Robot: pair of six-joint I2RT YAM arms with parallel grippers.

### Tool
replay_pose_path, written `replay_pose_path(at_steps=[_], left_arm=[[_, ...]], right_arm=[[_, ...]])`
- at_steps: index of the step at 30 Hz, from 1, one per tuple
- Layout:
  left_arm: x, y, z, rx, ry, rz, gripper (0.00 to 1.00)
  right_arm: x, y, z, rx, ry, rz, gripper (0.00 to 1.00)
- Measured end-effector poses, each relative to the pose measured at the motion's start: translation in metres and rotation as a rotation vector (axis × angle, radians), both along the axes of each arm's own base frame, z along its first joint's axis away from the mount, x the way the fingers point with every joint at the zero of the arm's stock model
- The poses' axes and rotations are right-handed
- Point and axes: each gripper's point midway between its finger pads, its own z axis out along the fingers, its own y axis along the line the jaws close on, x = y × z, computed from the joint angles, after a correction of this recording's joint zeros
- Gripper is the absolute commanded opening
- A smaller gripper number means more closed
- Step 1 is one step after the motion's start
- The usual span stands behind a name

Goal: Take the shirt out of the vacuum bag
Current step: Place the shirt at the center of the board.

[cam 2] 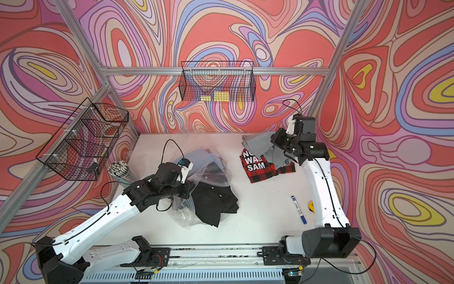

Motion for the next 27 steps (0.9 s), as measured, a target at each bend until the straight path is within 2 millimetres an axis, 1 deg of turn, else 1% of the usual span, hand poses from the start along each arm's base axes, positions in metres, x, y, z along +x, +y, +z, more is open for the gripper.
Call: replay_pose_path(at_steps=[5, 6, 8, 11, 14, 16, 17, 19, 20, 21, 22, 23, 26, 27], left_arm=[[0.001, -0.001, -0.004, 0.006, 0.012, -0.003, 0.00], [0.001, -0.002, -0.005, 0.008, 0.014, -0.004, 0.00], [0.001, -0.002, -0.005, 0.011, 0.014, -0.005, 0.00], [0.001, -0.002, -0.006, 0.013, 0.013, -0.008, 0.00], [0.001, -0.002, -0.006, 0.013, 0.013, -0.008, 0.00], [0.001, -0.002, -0.006, 0.014, 0.014, -0.008, 0.00], [0.001, -0.002, -0.006, 0.014, 0.014, -0.008, 0.00], [0.001, -0.002, -0.007, 0.015, 0.015, -0.008, 0.00], [0.001, -0.002, -0.007, 0.016, 0.015, -0.008, 0.00], [0.001, -0.002, -0.007, 0.016, 0.016, -0.008, 0.00], [0.001, -0.002, -0.007, 0.017, 0.017, -0.008, 0.00], [0.001, -0.002, -0.008, 0.018, 0.018, -0.008, 0.00], [0.002, -0.002, -0.008, 0.019, 0.019, -0.008, 0.00], [0.002, -0.002, -0.008, 0.019, 0.020, -0.008, 0.00]], right_arm=[[0.036, 0.004, -0.027, 0.025, 0.054, 0.038, 0.00], [0.044, 0.003, -0.030, 0.032, 0.060, 0.040, 0.00], [0.060, 0.001, -0.029, 0.034, 0.053, 0.043, 0.00], [0.080, -0.002, -0.020, 0.011, 0.011, 0.055, 0.00], [0.088, -0.003, -0.017, -0.027, -0.041, 0.071, 0.00], [0.089, -0.004, -0.028, -0.053, -0.064, 0.078, 0.00], [0.087, -0.005, -0.040, -0.059, -0.056, 0.078, 0.00], [0.081, -0.006, -0.071, -0.068, -0.027, 0.077, 0.00], [0.076, -0.006, -0.093, -0.070, 0.002, 0.074, 0.00], [0.071, -0.007, -0.118, -0.068, 0.040, 0.072, 0.00], [0.066, -0.007, -0.136, -0.063, 0.068, 0.070, 0.00], [0.058, -0.006, -0.161, -0.054, 0.106, 0.064, 0.00], [0.033, -0.004, -0.219, -0.019, 0.188, 0.051, 0.00], [0.025, -0.003, -0.234, -0.010, 0.210, 0.048, 0.00]])
